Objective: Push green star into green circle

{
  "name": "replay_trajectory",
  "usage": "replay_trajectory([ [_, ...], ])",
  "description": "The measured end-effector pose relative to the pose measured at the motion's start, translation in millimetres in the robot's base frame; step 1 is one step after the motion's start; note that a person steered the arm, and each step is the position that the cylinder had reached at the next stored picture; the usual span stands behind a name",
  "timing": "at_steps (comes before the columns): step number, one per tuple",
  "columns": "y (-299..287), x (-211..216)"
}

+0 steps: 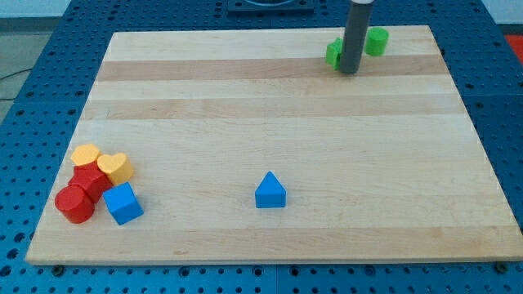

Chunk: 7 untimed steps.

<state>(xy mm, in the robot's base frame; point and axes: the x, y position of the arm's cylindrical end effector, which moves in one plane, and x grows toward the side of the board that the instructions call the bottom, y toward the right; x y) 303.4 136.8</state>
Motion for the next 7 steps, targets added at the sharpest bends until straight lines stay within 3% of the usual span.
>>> replay_trajectory([
  [1, -24, 41],
  [2, -74, 32],
  [4, -33, -24],
  [5, 1, -17],
  [7, 3, -16],
])
